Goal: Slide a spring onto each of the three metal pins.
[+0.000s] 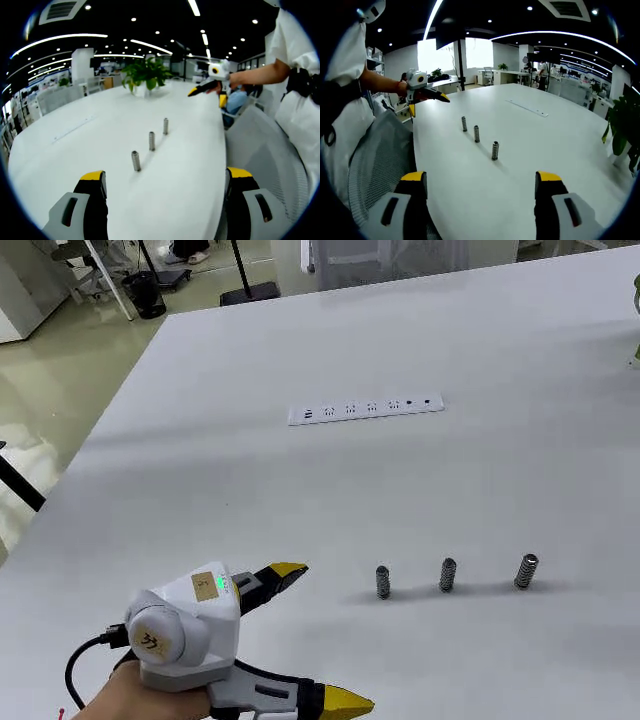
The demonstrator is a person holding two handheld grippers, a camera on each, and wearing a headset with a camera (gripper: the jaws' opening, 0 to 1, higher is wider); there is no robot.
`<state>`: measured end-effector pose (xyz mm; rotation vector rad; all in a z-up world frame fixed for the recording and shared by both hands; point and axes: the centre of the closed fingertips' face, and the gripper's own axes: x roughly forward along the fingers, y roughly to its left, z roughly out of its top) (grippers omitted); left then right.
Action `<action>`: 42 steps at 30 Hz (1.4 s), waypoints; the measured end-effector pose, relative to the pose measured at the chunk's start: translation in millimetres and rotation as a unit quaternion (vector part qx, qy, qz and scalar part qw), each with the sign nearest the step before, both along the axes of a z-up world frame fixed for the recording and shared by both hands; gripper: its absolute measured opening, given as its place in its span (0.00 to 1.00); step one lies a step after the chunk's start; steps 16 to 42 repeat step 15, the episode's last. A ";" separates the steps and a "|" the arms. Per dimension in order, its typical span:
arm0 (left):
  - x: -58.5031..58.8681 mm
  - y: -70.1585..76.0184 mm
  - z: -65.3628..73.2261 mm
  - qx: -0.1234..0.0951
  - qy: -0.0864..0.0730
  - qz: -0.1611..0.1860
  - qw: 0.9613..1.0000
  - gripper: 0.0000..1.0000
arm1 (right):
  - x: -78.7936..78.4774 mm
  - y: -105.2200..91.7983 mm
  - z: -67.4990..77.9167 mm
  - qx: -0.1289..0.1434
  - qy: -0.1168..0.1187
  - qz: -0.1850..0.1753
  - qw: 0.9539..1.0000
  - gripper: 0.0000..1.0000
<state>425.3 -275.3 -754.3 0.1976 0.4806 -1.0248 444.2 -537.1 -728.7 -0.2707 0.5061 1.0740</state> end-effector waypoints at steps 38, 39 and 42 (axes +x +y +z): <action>-1.1 -0.4 -0.2 0.000 0.000 -0.002 1.000 1.00 | 1.1 -6.8 -5.1 -0.002 0.001 0.001 1.000 0.90; -1.1 -0.4 -0.2 0.000 0.000 -0.002 1.000 1.00 | 1.1 -6.8 -5.1 -0.002 0.001 0.001 1.000 0.90; -1.1 -0.4 -0.2 0.000 0.000 -0.002 1.000 1.00 | 1.1 -6.8 -5.1 -0.002 0.001 0.001 1.000 0.90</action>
